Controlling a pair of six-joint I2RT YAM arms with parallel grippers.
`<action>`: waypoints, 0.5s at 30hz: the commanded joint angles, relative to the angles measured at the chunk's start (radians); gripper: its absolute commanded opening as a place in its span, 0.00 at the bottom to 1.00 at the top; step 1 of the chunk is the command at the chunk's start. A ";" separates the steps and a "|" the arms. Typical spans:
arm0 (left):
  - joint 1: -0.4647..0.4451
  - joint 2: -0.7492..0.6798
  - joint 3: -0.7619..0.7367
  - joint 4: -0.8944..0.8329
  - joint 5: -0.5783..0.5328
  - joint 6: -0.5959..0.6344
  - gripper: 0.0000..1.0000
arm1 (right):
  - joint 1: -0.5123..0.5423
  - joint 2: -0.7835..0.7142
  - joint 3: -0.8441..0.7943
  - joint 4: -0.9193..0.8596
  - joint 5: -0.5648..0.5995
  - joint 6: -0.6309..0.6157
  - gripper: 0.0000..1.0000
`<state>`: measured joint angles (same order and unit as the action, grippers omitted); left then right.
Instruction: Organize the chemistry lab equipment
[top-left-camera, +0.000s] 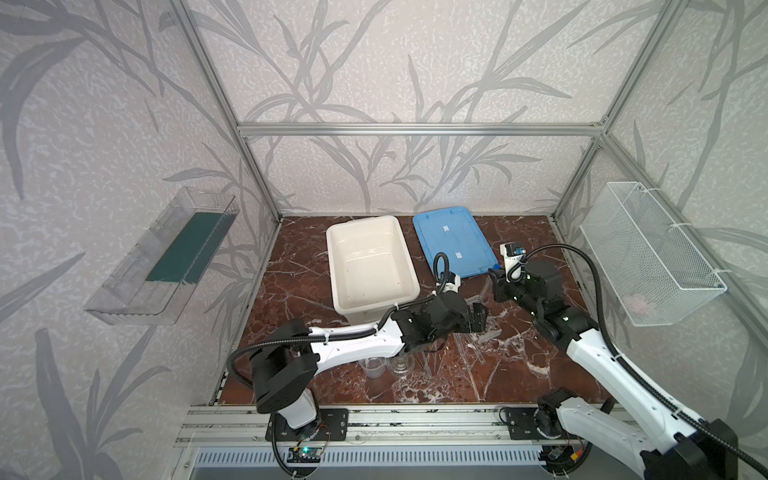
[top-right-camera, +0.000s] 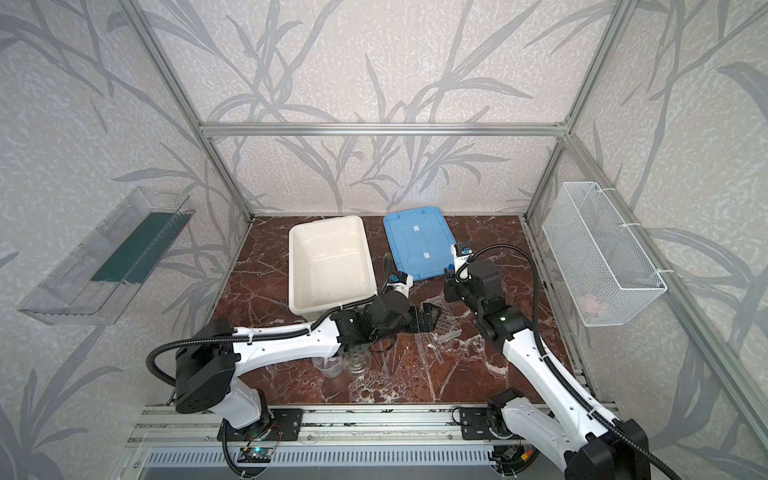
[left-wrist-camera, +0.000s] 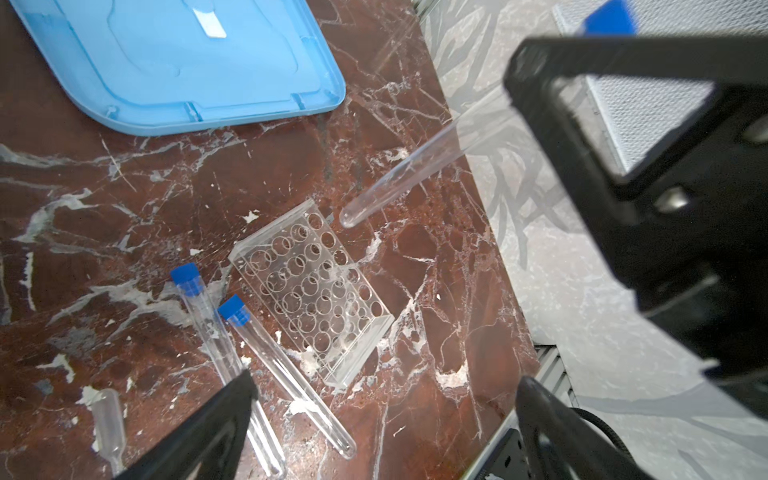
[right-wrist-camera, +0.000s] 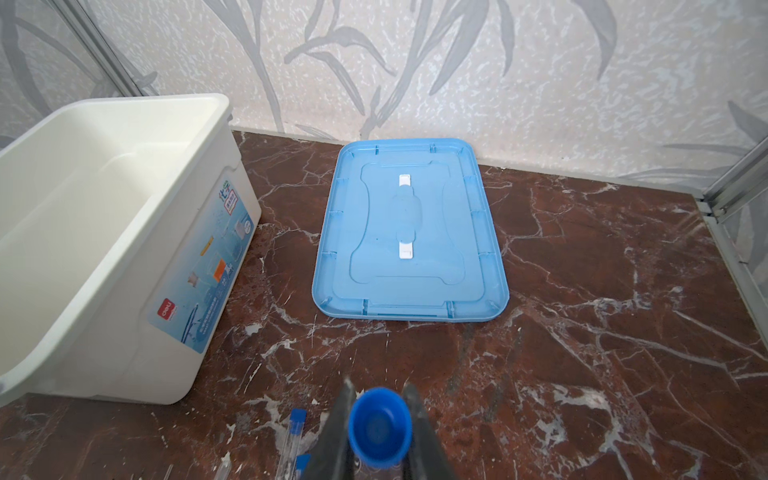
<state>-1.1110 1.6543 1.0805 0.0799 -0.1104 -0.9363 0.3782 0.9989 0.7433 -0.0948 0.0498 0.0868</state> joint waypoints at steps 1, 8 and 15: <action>0.006 0.036 0.009 0.026 -0.002 -0.035 0.99 | 0.010 0.034 -0.004 0.093 0.051 -0.039 0.19; 0.019 0.062 -0.017 0.036 -0.001 -0.067 0.99 | 0.011 0.105 -0.019 0.097 0.043 -0.012 0.20; 0.018 0.065 -0.035 0.038 -0.014 -0.072 0.99 | 0.011 0.139 -0.041 0.115 0.036 -0.013 0.19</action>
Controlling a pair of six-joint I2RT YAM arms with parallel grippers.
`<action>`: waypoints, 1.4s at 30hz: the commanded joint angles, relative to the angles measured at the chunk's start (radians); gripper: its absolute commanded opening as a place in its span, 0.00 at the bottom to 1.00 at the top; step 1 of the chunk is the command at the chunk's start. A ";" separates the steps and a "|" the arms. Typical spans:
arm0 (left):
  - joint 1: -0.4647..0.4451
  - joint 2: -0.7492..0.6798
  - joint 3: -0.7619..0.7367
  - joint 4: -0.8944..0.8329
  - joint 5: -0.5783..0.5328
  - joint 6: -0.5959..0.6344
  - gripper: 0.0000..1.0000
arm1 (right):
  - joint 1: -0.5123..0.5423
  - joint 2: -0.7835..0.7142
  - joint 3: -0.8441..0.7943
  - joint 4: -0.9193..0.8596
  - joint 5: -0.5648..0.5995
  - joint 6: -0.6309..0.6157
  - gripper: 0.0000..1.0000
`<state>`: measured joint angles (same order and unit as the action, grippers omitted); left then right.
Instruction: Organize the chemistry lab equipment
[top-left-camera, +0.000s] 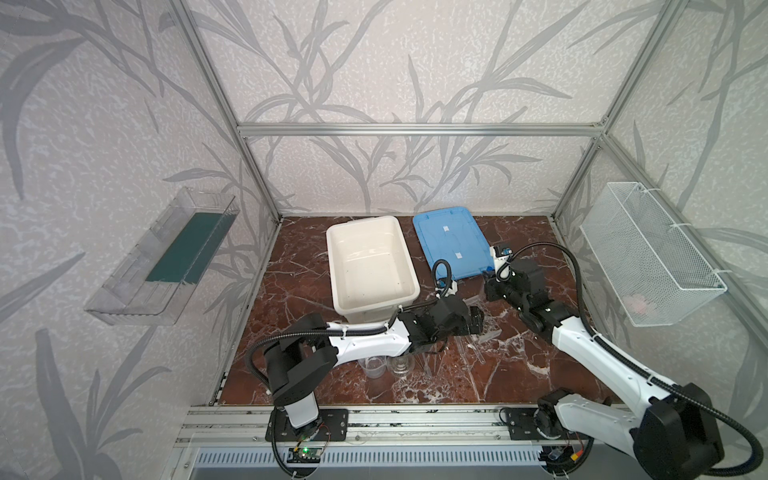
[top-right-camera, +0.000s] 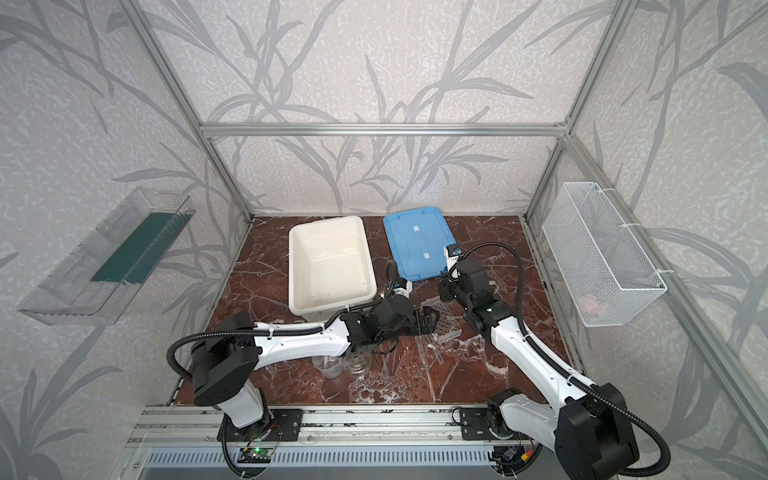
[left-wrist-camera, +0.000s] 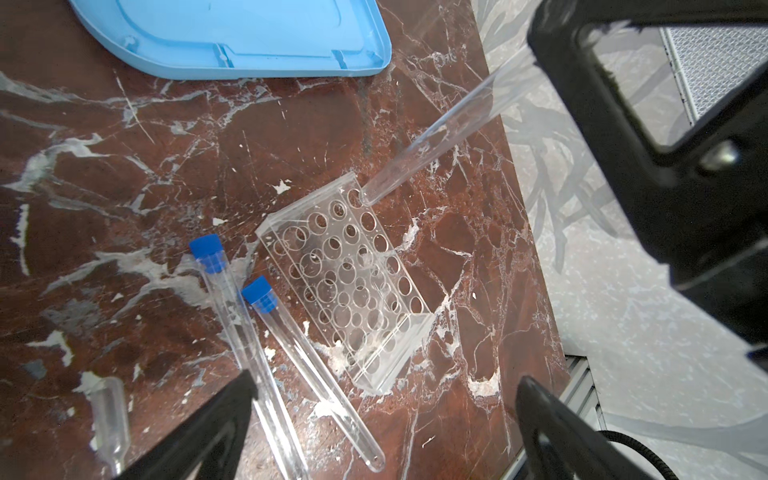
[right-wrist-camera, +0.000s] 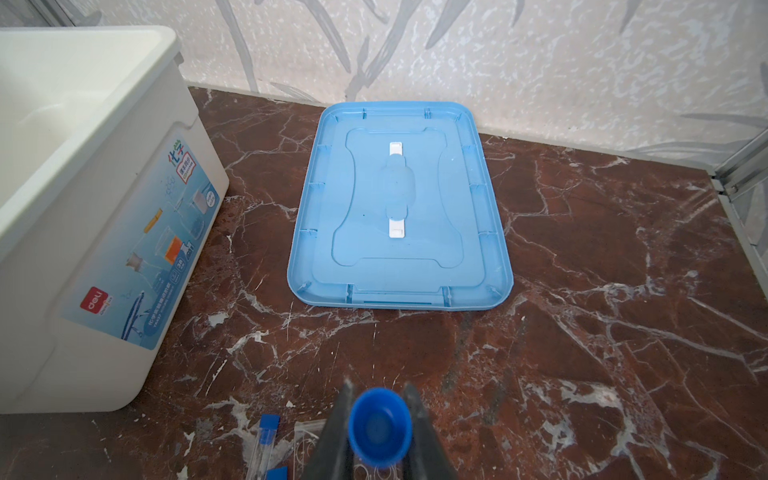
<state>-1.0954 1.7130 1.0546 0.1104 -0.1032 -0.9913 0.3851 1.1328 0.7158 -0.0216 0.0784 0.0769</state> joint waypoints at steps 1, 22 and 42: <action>0.002 0.011 -0.011 0.011 -0.020 -0.019 0.99 | 0.004 0.008 -0.018 0.048 0.012 -0.005 0.19; -0.002 0.023 -0.012 -0.006 -0.043 -0.015 0.99 | 0.004 0.067 -0.056 0.052 0.017 0.033 0.30; -0.049 0.169 0.190 -0.496 -0.060 0.027 0.69 | -0.026 -0.380 0.064 -0.584 -0.077 0.248 0.99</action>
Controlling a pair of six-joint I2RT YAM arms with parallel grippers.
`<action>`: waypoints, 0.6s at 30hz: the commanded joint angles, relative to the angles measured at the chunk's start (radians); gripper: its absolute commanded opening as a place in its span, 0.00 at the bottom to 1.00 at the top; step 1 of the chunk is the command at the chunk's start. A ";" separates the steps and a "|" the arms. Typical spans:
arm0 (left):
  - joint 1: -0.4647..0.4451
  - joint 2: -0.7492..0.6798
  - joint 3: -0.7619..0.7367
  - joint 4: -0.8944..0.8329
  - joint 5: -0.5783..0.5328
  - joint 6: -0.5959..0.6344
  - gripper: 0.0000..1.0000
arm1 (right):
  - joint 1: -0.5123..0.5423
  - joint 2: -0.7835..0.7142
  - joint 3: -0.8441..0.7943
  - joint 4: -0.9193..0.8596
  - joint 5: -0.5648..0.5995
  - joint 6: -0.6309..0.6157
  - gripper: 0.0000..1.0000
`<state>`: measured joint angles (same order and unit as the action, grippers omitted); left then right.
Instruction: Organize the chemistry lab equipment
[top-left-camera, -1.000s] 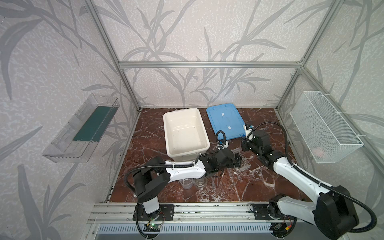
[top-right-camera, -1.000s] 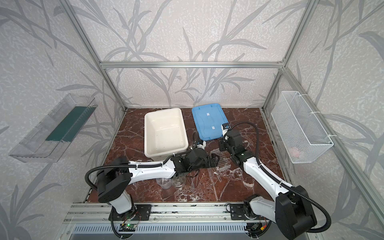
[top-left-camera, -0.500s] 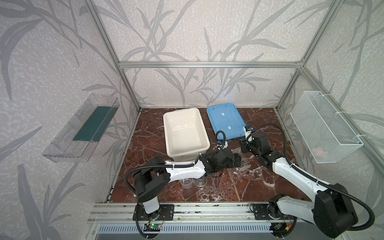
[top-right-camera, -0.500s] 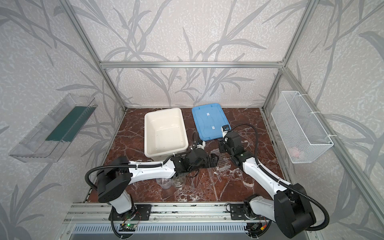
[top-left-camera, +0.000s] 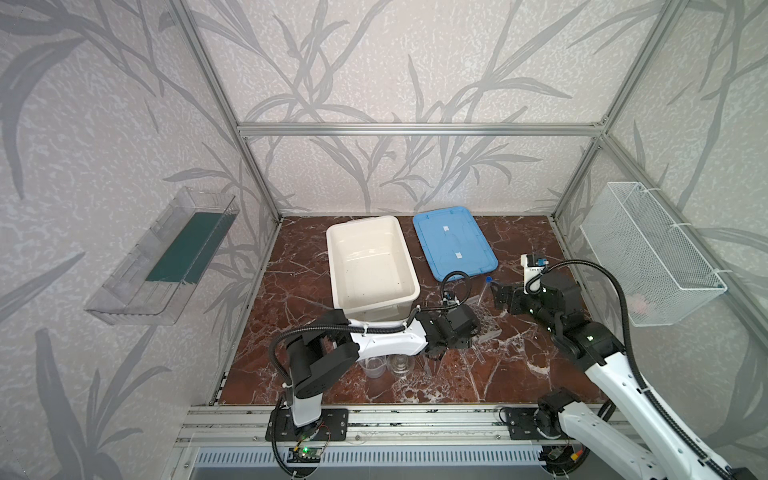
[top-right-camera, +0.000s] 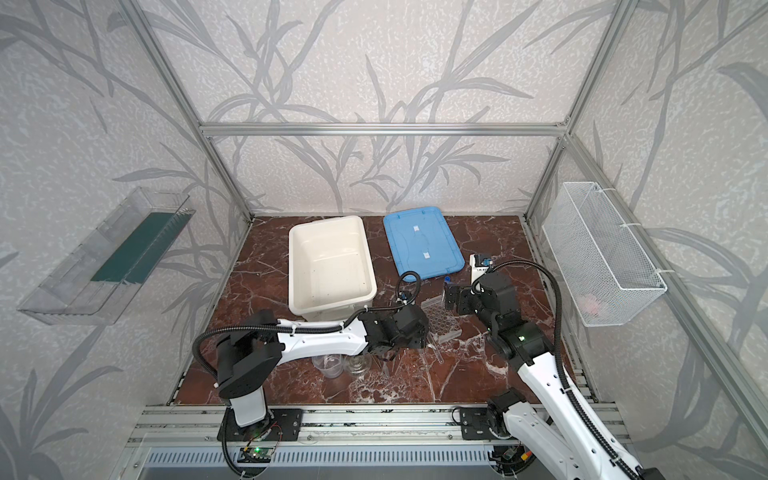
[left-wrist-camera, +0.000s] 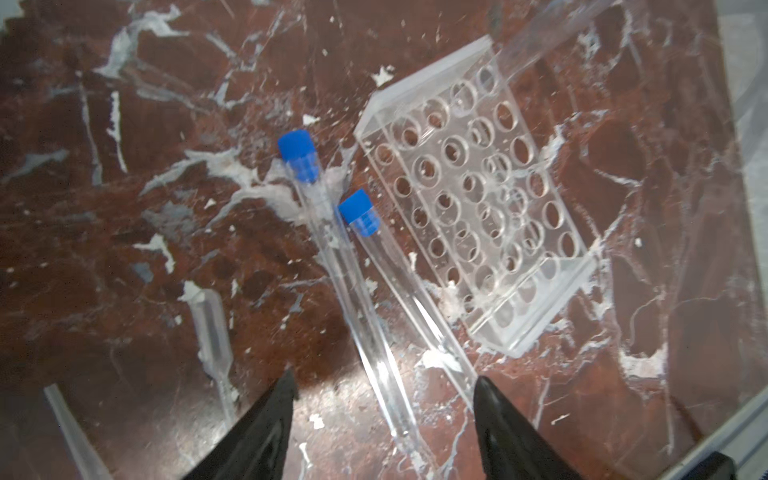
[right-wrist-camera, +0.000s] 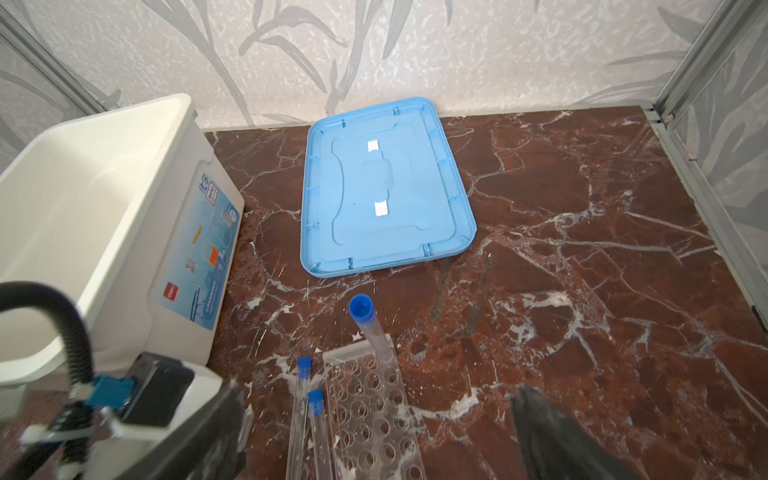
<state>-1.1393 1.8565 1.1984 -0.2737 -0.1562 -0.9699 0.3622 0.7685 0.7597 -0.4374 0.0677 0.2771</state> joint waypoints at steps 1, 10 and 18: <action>-0.006 0.033 0.049 -0.114 0.001 0.011 0.69 | -0.003 -0.028 0.014 -0.181 -0.079 0.054 0.99; -0.012 0.099 0.120 -0.174 0.012 0.057 0.55 | -0.003 -0.134 -0.041 -0.213 -0.098 0.088 0.99; -0.015 0.182 0.227 -0.316 -0.039 0.091 0.46 | -0.003 -0.153 -0.042 -0.227 -0.093 0.077 0.99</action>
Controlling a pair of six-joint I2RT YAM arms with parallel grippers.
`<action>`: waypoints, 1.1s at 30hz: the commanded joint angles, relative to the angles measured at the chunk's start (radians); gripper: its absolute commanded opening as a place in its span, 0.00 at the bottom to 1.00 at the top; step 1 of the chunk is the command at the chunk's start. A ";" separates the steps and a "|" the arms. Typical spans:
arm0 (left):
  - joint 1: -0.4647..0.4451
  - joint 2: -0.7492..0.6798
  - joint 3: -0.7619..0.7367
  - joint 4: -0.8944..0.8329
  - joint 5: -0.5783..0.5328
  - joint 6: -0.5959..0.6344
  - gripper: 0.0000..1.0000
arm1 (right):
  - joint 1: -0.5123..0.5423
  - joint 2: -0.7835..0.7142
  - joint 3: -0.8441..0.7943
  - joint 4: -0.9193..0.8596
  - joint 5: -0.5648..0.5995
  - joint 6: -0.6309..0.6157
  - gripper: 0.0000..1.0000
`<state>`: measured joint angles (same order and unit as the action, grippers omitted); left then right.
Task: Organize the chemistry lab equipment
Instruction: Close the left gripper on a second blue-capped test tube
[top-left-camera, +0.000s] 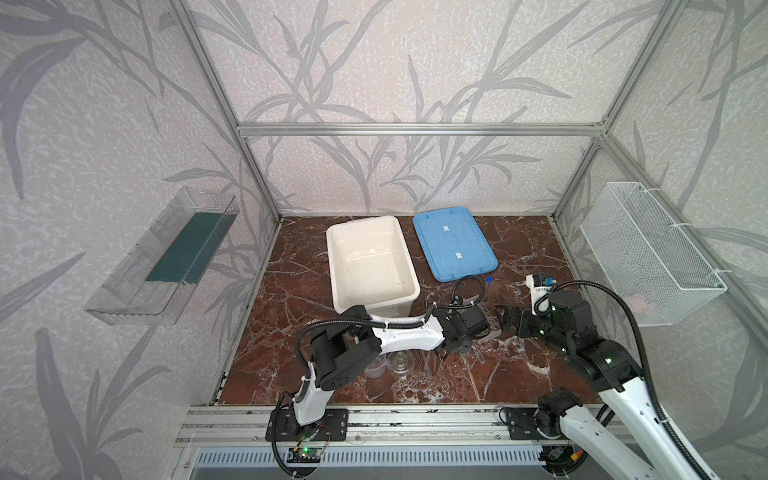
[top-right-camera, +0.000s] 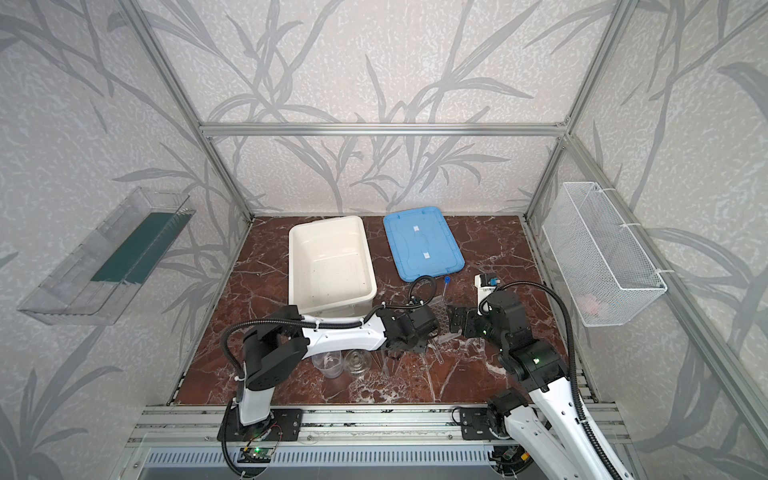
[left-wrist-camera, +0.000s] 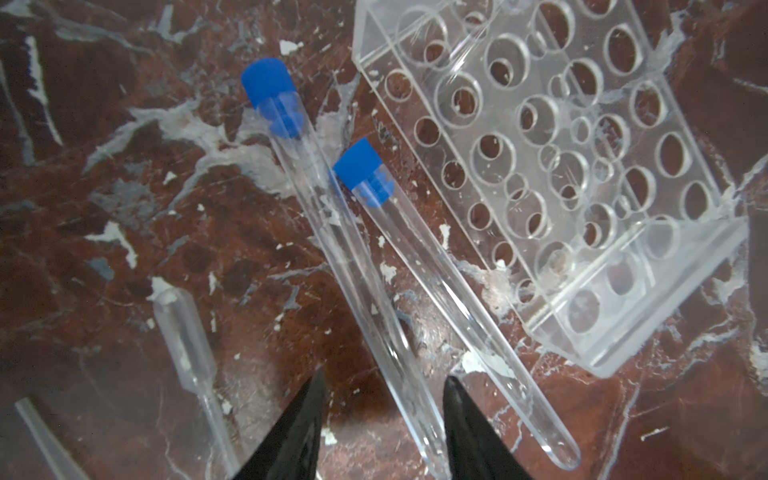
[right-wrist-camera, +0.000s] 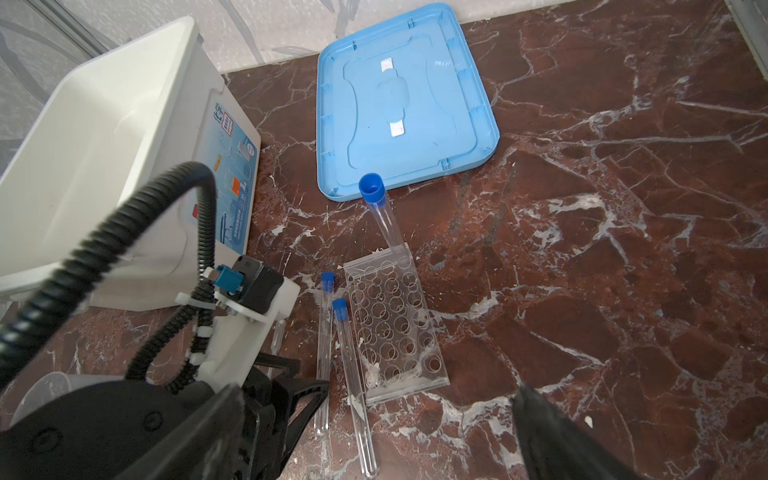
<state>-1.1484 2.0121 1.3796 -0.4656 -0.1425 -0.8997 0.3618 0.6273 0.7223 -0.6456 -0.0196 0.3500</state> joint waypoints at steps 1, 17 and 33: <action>-0.007 0.031 0.050 -0.144 -0.064 0.024 0.45 | -0.003 -0.013 -0.007 -0.019 -0.009 0.004 0.99; -0.005 0.034 0.029 -0.213 -0.117 -0.030 0.30 | -0.004 -0.004 -0.041 0.012 -0.005 -0.006 0.99; -0.007 -0.012 -0.026 -0.106 -0.124 0.011 0.19 | -0.004 -0.017 -0.057 0.032 -0.018 0.007 1.00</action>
<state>-1.1507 2.0338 1.3899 -0.6044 -0.2222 -0.8932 0.3607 0.6182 0.6758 -0.6346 -0.0273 0.3492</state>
